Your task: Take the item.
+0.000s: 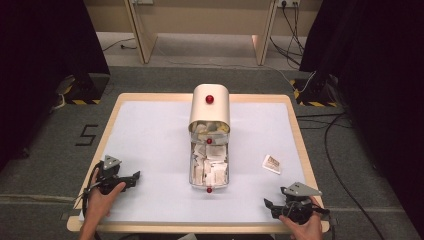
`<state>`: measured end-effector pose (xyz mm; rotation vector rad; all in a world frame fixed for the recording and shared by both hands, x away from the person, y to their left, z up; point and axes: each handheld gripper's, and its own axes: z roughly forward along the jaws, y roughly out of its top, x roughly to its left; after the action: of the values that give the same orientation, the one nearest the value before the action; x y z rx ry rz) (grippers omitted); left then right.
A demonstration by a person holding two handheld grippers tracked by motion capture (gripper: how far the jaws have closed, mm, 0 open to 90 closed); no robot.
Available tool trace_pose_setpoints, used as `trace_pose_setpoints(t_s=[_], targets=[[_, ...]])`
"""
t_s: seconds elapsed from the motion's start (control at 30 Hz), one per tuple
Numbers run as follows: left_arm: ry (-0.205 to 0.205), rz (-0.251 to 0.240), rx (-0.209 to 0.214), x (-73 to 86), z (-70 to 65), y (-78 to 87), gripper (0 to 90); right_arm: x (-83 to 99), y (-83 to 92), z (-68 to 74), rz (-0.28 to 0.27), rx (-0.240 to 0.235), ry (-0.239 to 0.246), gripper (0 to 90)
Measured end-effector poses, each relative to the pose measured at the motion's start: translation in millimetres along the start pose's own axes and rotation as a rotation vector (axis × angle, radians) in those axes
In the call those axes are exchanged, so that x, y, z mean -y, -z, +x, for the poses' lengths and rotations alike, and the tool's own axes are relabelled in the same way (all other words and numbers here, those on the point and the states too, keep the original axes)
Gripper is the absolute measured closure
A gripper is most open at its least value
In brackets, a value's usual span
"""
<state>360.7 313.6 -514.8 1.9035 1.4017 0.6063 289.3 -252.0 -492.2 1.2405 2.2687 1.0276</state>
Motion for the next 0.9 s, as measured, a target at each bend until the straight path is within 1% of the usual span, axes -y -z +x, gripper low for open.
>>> trace_pose_setpoints(t_s=[0.27,0.6,0.9], targets=[[0.000,0.000,-0.001,0.0,-0.1,0.0,11.3,5.6,2.4,5.1,0.010,-0.022,-0.001,23.5],[-0.003,0.002,-0.001,0.0,0.1,0.2,11.3,10.6,4.6,8.5,0.016,-0.030,-0.002,23.8],[-0.003,0.002,-0.001,0.0,0.0,0.2,11.3,14.5,6.0,9.9,0.025,-0.035,0.015,23.9]])
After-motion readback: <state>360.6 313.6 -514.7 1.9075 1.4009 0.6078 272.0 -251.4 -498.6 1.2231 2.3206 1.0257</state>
